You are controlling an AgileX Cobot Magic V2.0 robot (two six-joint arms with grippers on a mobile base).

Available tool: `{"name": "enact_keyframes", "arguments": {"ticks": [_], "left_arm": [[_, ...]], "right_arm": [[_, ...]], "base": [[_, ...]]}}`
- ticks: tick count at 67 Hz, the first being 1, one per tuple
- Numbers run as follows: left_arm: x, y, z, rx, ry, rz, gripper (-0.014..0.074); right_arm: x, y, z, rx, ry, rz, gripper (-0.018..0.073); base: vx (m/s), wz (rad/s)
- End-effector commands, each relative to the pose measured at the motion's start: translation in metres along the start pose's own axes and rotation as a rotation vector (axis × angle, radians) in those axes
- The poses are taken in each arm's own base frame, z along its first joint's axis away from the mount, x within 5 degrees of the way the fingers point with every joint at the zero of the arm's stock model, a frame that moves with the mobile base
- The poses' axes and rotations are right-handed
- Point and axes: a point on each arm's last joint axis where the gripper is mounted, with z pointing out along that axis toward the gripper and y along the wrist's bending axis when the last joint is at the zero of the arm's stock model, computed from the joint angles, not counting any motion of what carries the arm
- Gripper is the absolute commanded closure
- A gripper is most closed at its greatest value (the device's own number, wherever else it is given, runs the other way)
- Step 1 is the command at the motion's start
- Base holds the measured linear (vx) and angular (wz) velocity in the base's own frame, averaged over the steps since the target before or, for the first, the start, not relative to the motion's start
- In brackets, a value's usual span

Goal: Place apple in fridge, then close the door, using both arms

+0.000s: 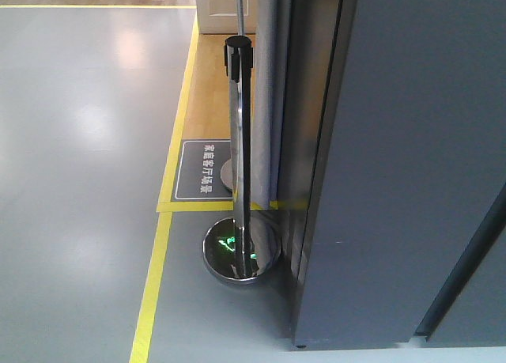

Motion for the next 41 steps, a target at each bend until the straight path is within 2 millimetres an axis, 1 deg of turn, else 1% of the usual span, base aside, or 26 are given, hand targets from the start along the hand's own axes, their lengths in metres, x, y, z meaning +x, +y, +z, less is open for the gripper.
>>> {"name": "enact_keyframes", "arguments": {"ticks": [1,23,41], "left_arm": [[0.0003,0.0004,-0.0006,0.006,-0.067,-0.015,0.0602],[0.0002,0.0004,-0.0007,0.006,-0.069,-0.015,0.0602],[0.0002,0.0026,-0.0008,-0.034,-0.071,-0.012,0.0602]], "right_arm": [[-0.0072,-0.0002,-0.0009,0.003,-0.084,-0.013,0.0561],[-0.0072,-0.0002,-0.0009,0.003,-0.084,-0.013,0.0561],[-0.0072,-0.0002,-0.0009,0.003,-0.084,-0.013,0.0561]], "base": [[0.00,0.00],[0.00,0.00],[0.00,0.00]]}}
